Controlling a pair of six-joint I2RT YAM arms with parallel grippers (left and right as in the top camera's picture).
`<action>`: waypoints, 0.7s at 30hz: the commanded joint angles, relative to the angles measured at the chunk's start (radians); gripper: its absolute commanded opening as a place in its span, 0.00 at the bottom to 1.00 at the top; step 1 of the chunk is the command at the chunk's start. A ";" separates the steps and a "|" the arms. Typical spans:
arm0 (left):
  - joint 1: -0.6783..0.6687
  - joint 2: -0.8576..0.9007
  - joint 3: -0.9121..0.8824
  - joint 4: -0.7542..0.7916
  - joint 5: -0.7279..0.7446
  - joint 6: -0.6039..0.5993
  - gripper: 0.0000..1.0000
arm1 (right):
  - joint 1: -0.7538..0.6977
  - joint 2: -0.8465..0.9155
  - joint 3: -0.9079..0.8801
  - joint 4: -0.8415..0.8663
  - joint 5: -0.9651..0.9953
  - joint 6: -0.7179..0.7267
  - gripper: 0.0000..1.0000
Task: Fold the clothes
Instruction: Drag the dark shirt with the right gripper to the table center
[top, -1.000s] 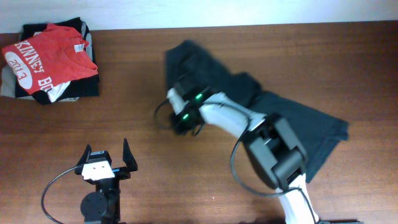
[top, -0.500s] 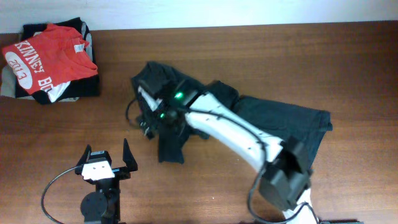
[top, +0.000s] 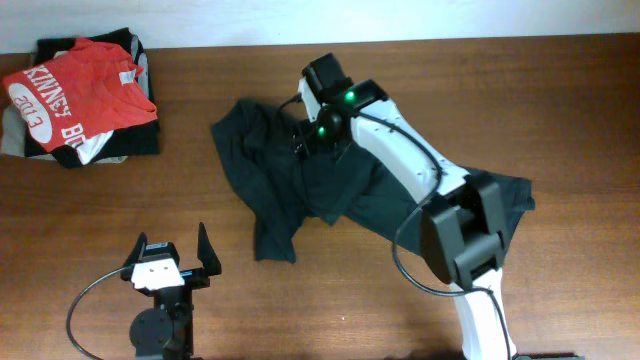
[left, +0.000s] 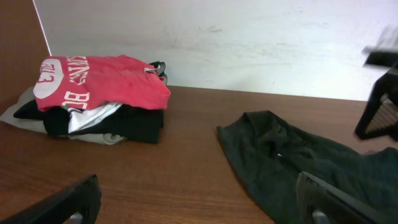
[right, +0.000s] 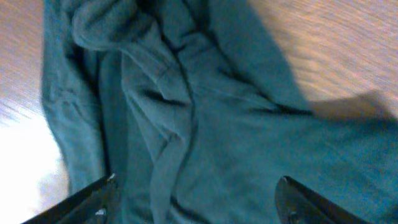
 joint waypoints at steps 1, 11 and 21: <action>-0.002 -0.005 -0.003 -0.002 -0.011 0.001 0.99 | 0.026 0.073 0.008 0.027 -0.024 -0.011 0.76; -0.002 -0.005 -0.003 -0.002 -0.011 0.002 0.99 | 0.056 0.141 0.008 0.037 -0.082 -0.005 0.57; -0.002 -0.005 -0.003 -0.002 -0.011 0.002 0.99 | 0.061 0.157 0.034 0.004 -0.028 -0.005 0.04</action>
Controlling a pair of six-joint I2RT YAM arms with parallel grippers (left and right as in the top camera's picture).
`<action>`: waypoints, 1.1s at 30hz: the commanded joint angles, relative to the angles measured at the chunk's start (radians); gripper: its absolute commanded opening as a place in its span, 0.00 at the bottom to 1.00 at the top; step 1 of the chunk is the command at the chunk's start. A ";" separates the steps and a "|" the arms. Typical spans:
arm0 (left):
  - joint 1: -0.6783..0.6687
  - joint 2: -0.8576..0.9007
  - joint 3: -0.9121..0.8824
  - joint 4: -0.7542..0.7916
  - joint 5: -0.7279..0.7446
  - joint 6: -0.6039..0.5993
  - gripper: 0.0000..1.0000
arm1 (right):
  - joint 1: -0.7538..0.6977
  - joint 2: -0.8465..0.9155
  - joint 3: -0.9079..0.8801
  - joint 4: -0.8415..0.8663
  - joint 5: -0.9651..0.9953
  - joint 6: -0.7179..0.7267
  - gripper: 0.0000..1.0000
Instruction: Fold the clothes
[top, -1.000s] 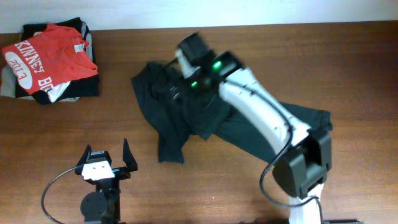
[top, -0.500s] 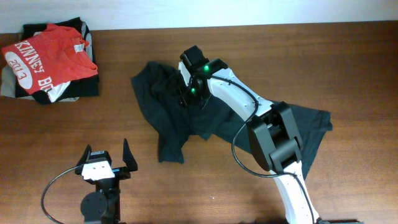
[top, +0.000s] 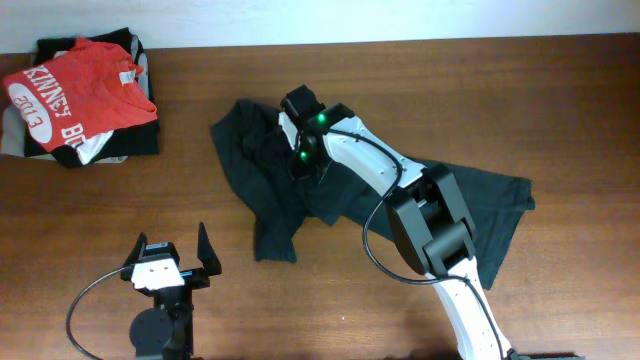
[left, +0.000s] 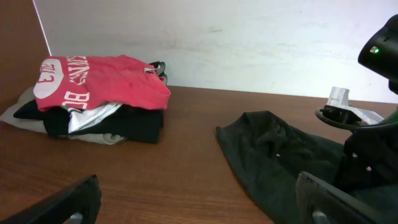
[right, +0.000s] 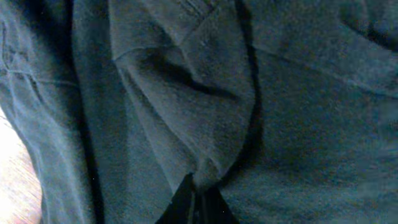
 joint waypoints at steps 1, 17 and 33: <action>-0.002 -0.005 -0.003 -0.002 -0.011 0.002 0.99 | 0.003 0.005 0.057 -0.051 0.088 -0.006 0.04; -0.002 -0.005 -0.003 -0.002 -0.011 0.002 0.99 | -0.353 -0.035 0.369 0.058 0.482 -0.058 0.99; -0.002 -0.005 -0.003 -0.002 -0.011 0.001 0.99 | -0.388 -0.397 0.626 -0.822 0.455 0.238 0.99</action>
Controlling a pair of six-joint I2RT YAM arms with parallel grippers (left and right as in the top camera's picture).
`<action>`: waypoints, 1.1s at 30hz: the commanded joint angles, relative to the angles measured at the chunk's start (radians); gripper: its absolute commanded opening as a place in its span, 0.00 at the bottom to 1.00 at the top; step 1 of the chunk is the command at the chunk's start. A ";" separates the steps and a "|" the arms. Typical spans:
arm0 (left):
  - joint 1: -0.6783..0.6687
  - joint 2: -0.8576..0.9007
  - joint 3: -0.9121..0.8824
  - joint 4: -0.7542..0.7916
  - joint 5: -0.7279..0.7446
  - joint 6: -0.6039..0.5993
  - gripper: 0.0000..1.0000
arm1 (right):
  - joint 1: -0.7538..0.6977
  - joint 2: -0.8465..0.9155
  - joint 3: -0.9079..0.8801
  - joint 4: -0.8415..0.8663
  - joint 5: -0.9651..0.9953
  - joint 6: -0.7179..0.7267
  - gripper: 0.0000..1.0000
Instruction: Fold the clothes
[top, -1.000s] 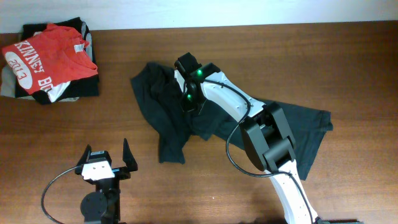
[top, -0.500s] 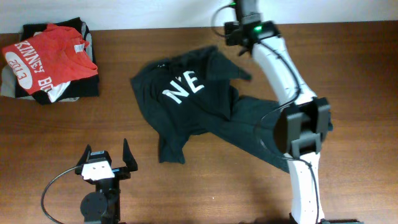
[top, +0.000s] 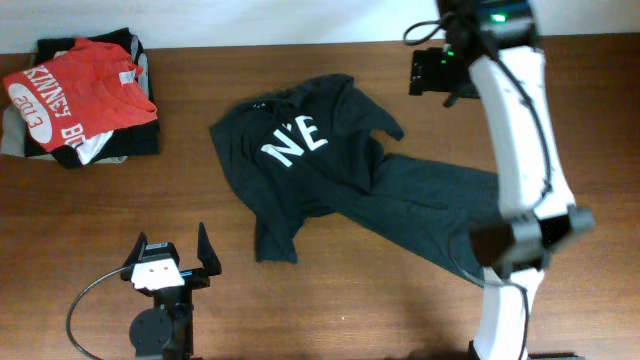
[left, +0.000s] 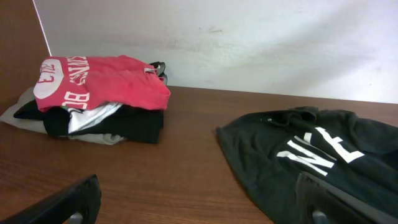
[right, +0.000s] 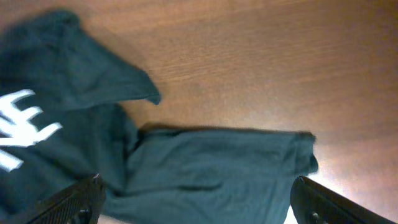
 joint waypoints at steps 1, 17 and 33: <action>-0.002 -0.004 -0.002 -0.002 -0.011 0.001 0.99 | 0.006 -0.152 0.004 -0.037 -0.050 0.047 0.99; -0.002 -0.004 -0.001 0.199 0.526 -0.039 0.99 | 0.254 -0.524 -0.883 0.143 -0.034 0.369 0.99; -0.005 0.914 0.864 -0.475 0.843 0.026 0.99 | -0.077 -0.632 -0.916 0.226 -0.048 0.279 0.99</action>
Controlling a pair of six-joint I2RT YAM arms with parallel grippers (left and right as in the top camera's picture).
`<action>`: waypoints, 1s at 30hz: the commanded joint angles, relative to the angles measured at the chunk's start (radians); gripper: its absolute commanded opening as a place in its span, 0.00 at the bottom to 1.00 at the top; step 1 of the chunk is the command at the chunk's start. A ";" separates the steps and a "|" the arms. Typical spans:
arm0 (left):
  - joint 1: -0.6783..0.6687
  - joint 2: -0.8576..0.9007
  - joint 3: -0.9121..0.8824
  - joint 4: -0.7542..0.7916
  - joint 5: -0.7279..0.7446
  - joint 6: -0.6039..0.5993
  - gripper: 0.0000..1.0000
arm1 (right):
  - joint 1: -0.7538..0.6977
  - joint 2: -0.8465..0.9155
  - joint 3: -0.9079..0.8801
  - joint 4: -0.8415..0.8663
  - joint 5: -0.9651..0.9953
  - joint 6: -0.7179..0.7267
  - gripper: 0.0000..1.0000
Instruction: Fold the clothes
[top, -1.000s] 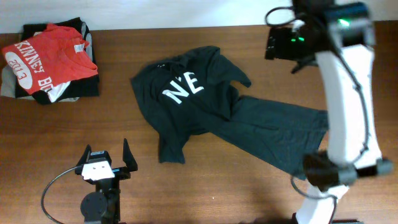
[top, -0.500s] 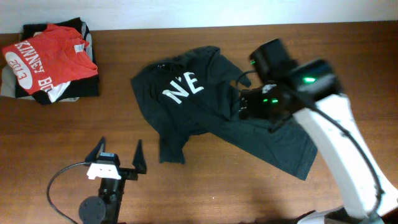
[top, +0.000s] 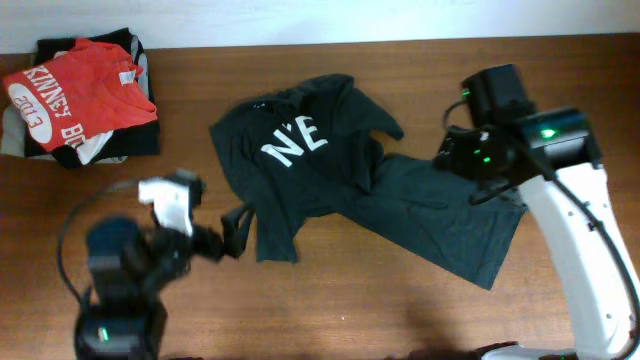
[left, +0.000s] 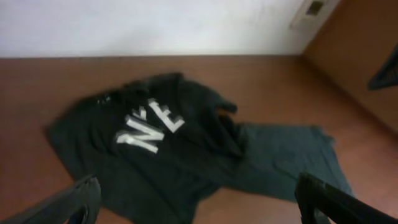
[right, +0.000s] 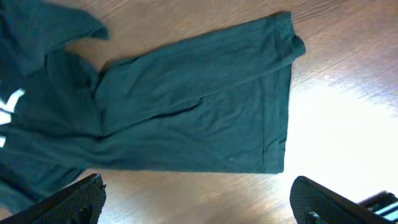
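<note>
A black T-shirt (top: 300, 140) with white lettering lies face up mid-table, its lower body (top: 450, 220) trailing out to the right with creases. The left wrist view shows the whole shirt (left: 155, 124); the right wrist view shows its plain lower half (right: 199, 118). My left gripper (top: 238, 226) hovers by the shirt's near-left sleeve, open (left: 199, 208) and holding nothing. My right gripper (top: 448, 158) hangs over the shirt's right part, open (right: 199, 202) and empty.
A pile of folded clothes (top: 80, 95) topped by a red shirt sits at the back left corner. A white wall runs along the table's far edge (top: 320, 42). Bare brown wood (top: 330, 300) lies in front of the shirt.
My left arm has risen from its rest near the front edge and turned toward the shirt. My right gripper has come from the back edge to above the shirt's right part. The shirt lies unchanged.
At first the shirt was crumpled, with my right gripper open above it. Then that gripper was shut on a fold of the cloth. After that the shirt lay spread, lettering up, with the gripper open at the back. Now both open grippers are at the shirt.
</note>
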 joint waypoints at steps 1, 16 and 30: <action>-0.009 0.225 0.140 -0.125 0.192 0.076 0.99 | -0.092 -0.003 0.011 -0.003 -0.040 -0.080 0.99; -0.519 0.747 0.156 -0.303 -0.415 -0.270 0.99 | -0.180 0.011 0.011 0.003 0.001 -0.079 0.99; -0.555 0.882 0.156 -0.233 -0.465 -0.484 0.99 | -0.180 0.165 0.011 0.015 0.006 -0.079 0.99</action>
